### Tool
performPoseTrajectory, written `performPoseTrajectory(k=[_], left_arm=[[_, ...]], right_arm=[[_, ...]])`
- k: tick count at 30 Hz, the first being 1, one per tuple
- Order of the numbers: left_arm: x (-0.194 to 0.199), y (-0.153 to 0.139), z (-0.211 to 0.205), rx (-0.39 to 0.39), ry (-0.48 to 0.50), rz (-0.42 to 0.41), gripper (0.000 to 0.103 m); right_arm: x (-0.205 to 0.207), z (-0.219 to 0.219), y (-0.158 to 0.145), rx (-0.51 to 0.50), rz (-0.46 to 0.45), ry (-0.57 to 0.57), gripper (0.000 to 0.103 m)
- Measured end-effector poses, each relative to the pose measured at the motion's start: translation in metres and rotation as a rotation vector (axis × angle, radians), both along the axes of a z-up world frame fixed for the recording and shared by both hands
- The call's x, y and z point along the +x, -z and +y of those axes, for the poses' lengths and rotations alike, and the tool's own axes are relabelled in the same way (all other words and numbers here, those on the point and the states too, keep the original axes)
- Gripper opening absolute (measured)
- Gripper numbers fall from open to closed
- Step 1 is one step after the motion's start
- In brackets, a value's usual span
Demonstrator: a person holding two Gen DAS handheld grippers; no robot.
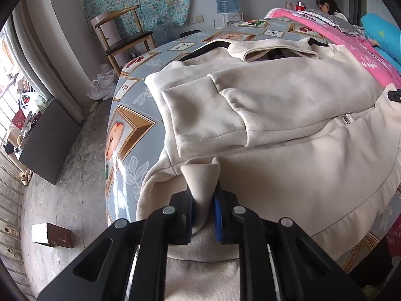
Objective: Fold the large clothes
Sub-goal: 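Lift the jacket edge with both tools and fold it over the jacket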
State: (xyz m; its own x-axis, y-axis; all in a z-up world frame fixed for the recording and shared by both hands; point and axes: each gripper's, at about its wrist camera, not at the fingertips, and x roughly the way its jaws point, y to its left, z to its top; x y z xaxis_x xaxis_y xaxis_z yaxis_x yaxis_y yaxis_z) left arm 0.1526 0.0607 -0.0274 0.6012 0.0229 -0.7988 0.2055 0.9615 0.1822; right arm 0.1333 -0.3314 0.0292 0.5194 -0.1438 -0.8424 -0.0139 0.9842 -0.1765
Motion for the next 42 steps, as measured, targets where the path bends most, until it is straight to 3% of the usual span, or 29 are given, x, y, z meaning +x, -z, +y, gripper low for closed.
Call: performPoseTrajectory(k=[31, 42], left_arm=[[-0.04, -0.044, 0.005, -0.064, 0.007, -0.095, 0.008], [-0.078, -0.097, 0.021, -0.165, 0.006, -0.264, 0.006]], right_arm=[[-0.046, 0.015, -0.05, 0.0, -0.155, 0.042, 0.009], [-0.071, 0.015, -0.092, 0.025, -0.3, 0.062, 0.009]])
